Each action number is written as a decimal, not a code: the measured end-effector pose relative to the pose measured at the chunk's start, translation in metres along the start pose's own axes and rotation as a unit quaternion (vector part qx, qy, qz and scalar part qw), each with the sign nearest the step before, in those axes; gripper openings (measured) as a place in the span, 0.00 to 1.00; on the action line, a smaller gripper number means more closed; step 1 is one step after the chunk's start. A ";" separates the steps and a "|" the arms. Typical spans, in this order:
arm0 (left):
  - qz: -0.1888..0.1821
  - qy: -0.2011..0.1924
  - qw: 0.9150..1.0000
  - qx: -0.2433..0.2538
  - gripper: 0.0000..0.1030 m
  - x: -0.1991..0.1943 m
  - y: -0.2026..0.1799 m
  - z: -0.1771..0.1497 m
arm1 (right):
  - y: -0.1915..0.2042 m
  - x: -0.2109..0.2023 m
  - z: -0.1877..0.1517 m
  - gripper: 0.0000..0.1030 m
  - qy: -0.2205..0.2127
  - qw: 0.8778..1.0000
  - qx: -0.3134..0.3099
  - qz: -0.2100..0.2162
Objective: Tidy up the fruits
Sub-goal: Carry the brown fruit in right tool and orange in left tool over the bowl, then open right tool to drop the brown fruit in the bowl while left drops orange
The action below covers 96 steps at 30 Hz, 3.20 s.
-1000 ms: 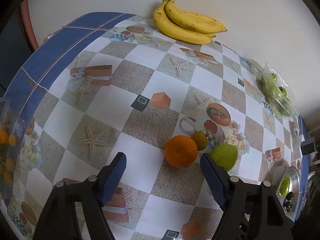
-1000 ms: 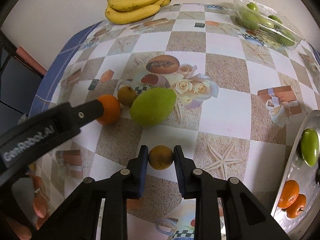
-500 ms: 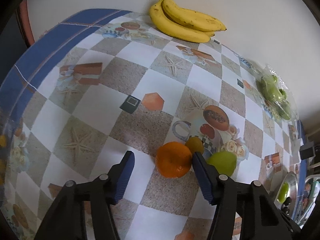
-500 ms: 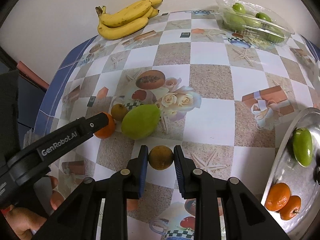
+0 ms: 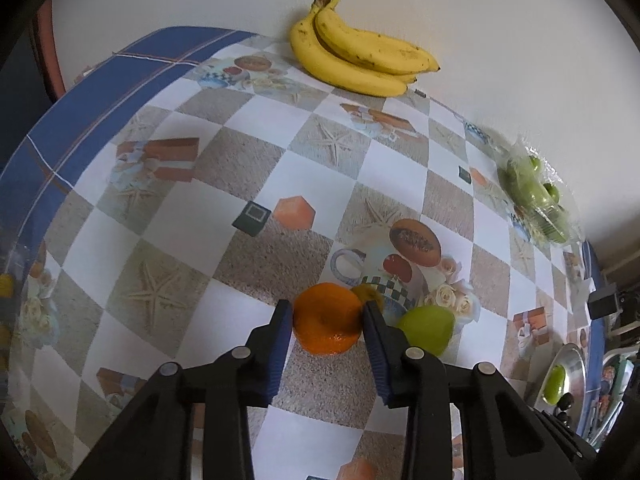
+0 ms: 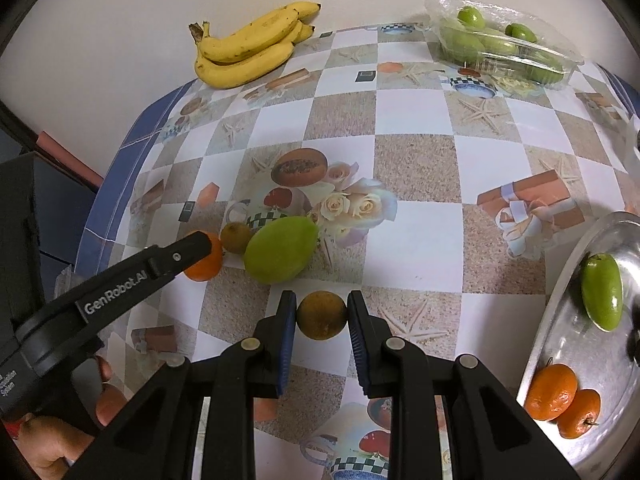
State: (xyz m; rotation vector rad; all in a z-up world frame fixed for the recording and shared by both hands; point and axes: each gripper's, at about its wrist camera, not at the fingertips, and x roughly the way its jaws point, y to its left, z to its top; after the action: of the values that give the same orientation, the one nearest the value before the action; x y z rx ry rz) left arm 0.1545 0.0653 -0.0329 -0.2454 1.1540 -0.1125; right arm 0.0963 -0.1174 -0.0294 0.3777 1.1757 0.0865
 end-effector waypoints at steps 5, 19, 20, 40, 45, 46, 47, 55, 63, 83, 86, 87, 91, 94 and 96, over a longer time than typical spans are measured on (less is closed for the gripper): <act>0.006 -0.009 1.000 0.002 0.37 -0.012 -0.004 0.001 | -0.007 -0.006 0.001 0.26 -0.001 1.000 0.012 -0.006; 0.004 -0.033 0.999 0.027 0.37 -0.041 -0.043 -0.008 | -0.066 -0.048 0.003 0.26 -0.020 0.995 0.085 -0.049; 0.002 -0.034 0.999 0.034 0.37 -0.042 -0.050 -0.010 | -0.073 -0.054 0.003 0.26 -0.024 0.994 0.092 -0.053; -0.076 0.009 0.975 0.210 0.37 -0.035 -0.210 -0.087 | -0.203 -0.128 -0.018 0.26 -0.074 0.967 0.224 -0.099; -0.078 0.012 0.963 0.259 0.37 -0.029 -0.241 -0.109 | -0.215 -0.131 -0.021 0.26 -0.081 0.965 0.232 -0.088; -0.079 0.014 0.961 0.264 0.37 -0.027 -0.244 -0.111 | -0.216 -0.128 -0.021 0.26 -0.079 0.966 0.230 -0.085; -0.081 0.017 0.960 0.268 0.37 -0.024 -0.247 -0.114 | -0.216 -0.125 -0.021 0.26 -0.076 0.967 0.229 -0.081; -0.078 0.028 0.957 0.277 0.37 -0.006 -0.253 -0.123 | -0.219 -0.094 -0.024 0.27 -0.036 0.969 0.232 -0.071; -0.078 0.038 0.958 0.274 0.37 0.002 -0.253 -0.125 | -0.224 -0.082 -0.027 0.27 -0.018 0.968 0.239 -0.073; -0.093 0.048 0.959 0.265 0.39 0.001 -0.255 -0.124 | -0.222 -0.093 -0.025 0.28 -0.027 0.968 0.239 -0.075; -0.096 0.040 0.958 0.267 0.39 -0.005 -0.256 -0.122 | -0.221 -0.101 -0.024 0.28 -0.037 0.968 0.236 -0.075; -0.097 0.038 0.958 0.267 0.39 -0.007 -0.256 -0.121 | -0.220 -0.104 -0.023 0.28 -0.041 0.968 0.235 -0.076; -0.096 0.032 0.960 0.263 0.39 -0.012 -0.254 -0.116 | -0.220 -0.111 -0.023 0.28 -0.049 0.968 0.233 -0.078; -0.089 0.029 0.963 0.252 0.39 -0.013 -0.248 -0.111 | -0.219 -0.113 -0.022 0.28 -0.051 0.968 0.233 -0.080; -0.083 0.028 0.966 0.242 0.39 -0.013 -0.242 -0.107 | -0.219 -0.112 -0.022 0.28 -0.050 0.968 0.234 -0.082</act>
State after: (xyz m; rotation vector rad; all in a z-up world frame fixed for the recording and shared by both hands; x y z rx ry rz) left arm 0.0607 -0.1809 -0.0019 0.0964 1.1239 -0.5451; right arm 0.0046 -0.3455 -0.0109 0.6895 1.1175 -0.3564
